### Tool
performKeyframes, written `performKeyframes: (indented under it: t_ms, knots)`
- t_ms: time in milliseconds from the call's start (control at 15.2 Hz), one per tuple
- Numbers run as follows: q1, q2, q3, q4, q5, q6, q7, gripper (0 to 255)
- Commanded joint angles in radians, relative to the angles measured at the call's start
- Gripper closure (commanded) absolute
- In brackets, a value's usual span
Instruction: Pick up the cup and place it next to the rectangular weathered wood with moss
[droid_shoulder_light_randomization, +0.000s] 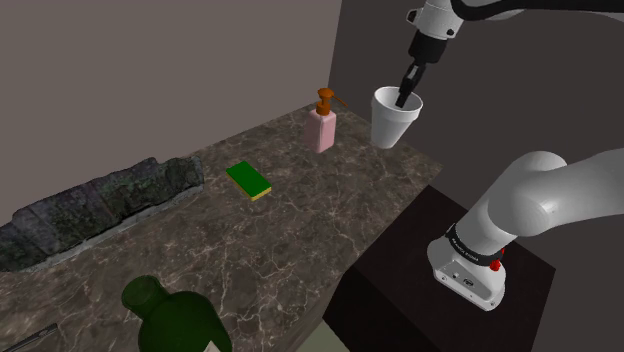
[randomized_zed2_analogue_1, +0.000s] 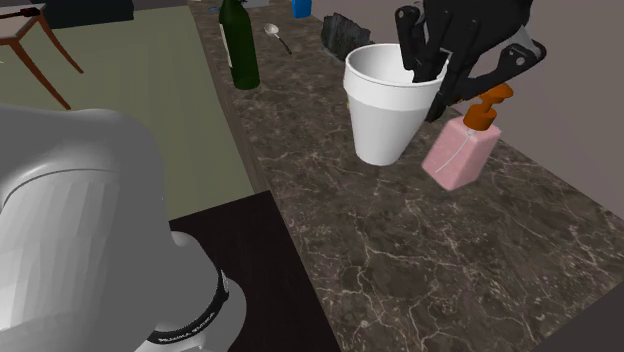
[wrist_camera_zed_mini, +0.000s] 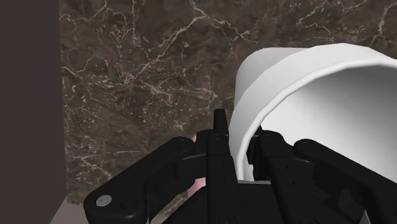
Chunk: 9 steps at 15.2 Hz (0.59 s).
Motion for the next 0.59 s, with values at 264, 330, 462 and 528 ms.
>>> performKeyframes:
  t_ms: [264,330,462,528]
  knots:
    - [0.002,0.004,0.003,0.084,0.002,-0.079,0.006,255]
    - [0.002,0.006,0.003,0.098,0.002,-0.092,0.007,255]
    - [0.003,0.01,0.003,0.128,0.002,-0.118,0.008,255]
    - [0.003,0.013,0.004,0.143,0.002,-0.131,0.009,255]
